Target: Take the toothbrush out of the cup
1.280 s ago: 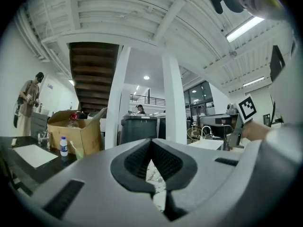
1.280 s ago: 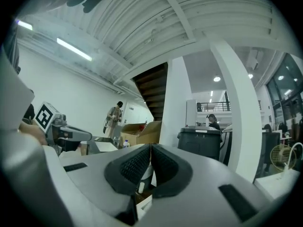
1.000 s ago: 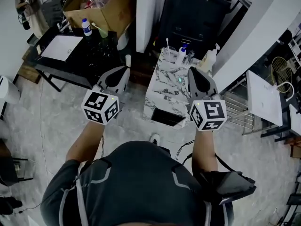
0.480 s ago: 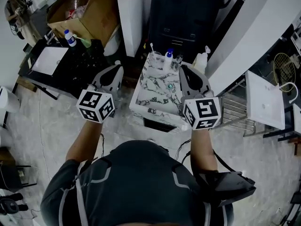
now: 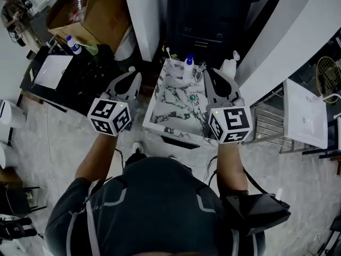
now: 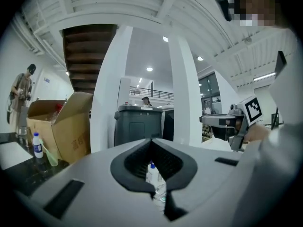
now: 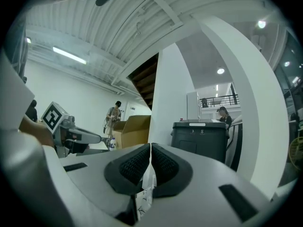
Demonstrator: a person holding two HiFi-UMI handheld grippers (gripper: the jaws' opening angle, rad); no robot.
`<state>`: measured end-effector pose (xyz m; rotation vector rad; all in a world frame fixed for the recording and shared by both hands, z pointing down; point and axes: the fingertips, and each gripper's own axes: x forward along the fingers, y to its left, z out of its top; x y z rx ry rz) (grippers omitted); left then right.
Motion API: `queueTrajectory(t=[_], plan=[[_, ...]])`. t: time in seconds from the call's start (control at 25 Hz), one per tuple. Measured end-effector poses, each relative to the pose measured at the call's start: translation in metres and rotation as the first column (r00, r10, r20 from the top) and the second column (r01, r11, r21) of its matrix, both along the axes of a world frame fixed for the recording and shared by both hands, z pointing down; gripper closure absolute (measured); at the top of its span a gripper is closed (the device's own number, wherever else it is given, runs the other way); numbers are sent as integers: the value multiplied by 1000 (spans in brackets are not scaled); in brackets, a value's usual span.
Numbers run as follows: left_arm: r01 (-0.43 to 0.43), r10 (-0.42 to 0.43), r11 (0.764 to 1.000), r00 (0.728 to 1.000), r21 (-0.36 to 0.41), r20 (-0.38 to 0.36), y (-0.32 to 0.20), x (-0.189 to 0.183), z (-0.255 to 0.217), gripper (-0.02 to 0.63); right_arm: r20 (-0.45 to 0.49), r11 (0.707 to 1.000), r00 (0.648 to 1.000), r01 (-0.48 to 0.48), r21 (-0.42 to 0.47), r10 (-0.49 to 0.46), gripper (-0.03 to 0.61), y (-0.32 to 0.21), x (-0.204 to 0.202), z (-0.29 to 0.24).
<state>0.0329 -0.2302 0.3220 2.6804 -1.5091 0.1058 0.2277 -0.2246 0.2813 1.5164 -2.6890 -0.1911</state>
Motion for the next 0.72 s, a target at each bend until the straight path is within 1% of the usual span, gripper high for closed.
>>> queueTrajectory(t=[0.24, 0.44, 0.56, 0.72], plan=[[-30, 30, 1000, 1000, 7, -4, -34, -10, 3, 604, -11, 1000, 1000, -21, -10, 21, 546, -29, -12, 2], [-61, 61, 998, 998, 4, -7, -68, -30, 9, 604, -19, 998, 998, -55, -20, 55, 546, -57, -34, 3], [-78, 78, 997, 997, 5, 10, -91, -44, 14, 604, -22, 996, 996, -84, -32, 83, 546, -76, -48, 8], [-106, 107, 994, 994, -36, 24, -121, -60, 31, 604, -31, 992, 993, -112, -65, 110, 545, -101, -67, 24]])
